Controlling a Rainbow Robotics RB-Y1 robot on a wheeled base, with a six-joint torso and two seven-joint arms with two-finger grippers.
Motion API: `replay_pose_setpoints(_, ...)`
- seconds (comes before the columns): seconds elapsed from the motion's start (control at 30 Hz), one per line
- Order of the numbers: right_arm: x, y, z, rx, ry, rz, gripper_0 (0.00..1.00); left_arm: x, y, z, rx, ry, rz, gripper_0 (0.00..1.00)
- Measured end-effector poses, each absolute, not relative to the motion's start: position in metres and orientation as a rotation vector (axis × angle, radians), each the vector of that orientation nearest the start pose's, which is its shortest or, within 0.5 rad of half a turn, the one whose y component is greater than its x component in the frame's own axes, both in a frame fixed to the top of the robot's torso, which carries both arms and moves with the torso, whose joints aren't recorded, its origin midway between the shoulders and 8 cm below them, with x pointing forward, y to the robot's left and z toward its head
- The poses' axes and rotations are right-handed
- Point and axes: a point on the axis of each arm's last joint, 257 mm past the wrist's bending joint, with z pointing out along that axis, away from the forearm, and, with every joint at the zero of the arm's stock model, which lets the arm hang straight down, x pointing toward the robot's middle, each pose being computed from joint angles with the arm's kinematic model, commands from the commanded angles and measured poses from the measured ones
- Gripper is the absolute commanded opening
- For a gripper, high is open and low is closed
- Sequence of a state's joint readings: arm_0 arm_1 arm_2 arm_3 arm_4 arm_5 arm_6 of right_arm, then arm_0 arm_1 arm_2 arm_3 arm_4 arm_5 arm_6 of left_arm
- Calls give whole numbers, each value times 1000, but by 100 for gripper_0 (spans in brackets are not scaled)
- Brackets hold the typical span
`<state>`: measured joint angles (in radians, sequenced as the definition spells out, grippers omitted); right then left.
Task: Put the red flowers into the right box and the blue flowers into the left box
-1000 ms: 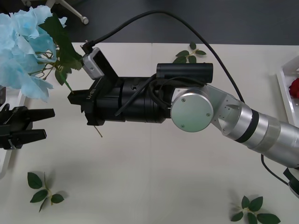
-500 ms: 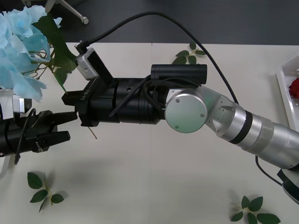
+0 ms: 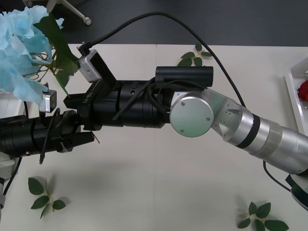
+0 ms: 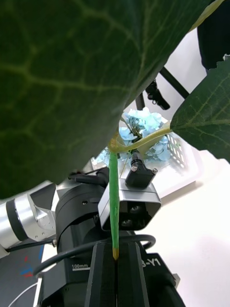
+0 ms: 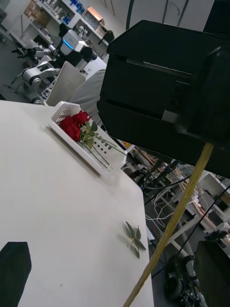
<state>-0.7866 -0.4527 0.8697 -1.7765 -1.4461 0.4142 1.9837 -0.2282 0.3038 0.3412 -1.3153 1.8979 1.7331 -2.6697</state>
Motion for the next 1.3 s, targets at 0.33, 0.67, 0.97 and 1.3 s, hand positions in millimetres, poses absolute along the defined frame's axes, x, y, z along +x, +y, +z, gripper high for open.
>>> replay_pose_setpoints(0.33,370,191,-75,-1099,1447,1101,0,367,126,-162,829,1444,-1478,0)
replay_pose_setpoints(0.67,370,191,-75,-1099,1447,1101,0,366,125,-161,831,1441,-1483,0)
replay_pose_setpoints(0.97,370,191,-75,-1099,1447,1101,100,366,125,-161,830,1440,-1484,0)
replay_pose_setpoints(1.3,370,191,-75,-1099,1447,1101,100,366,125,-159,829,1434,-1487,0)
